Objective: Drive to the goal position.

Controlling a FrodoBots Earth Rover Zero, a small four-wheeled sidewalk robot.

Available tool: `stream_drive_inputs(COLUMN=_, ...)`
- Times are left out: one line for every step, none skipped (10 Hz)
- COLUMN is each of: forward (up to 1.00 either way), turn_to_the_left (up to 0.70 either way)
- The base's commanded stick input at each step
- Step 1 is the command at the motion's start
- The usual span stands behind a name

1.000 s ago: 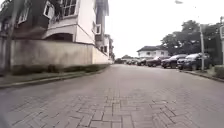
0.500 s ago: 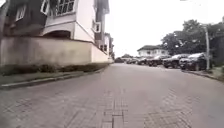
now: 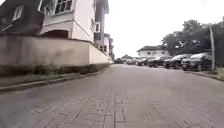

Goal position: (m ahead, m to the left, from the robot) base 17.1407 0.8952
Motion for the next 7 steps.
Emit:
stream_drive_inputs(forward=0.7, turn_to_the_left=0.0)
stream_drive_inputs(forward=0.7, turn_to_the_left=0.0)
stream_drive_inputs(forward=0.7, turn_to_the_left=0.0)
stream_drive_inputs(forward=0.7, turn_to_the_left=0.0)
stream_drive_inputs(forward=0.7, turn_to_the_left=0.0)
stream_drive_inputs(forward=0.7, turn_to_the_left=0.0)
stream_drive_inputs(forward=0.7, turn_to_the_left=0.0)
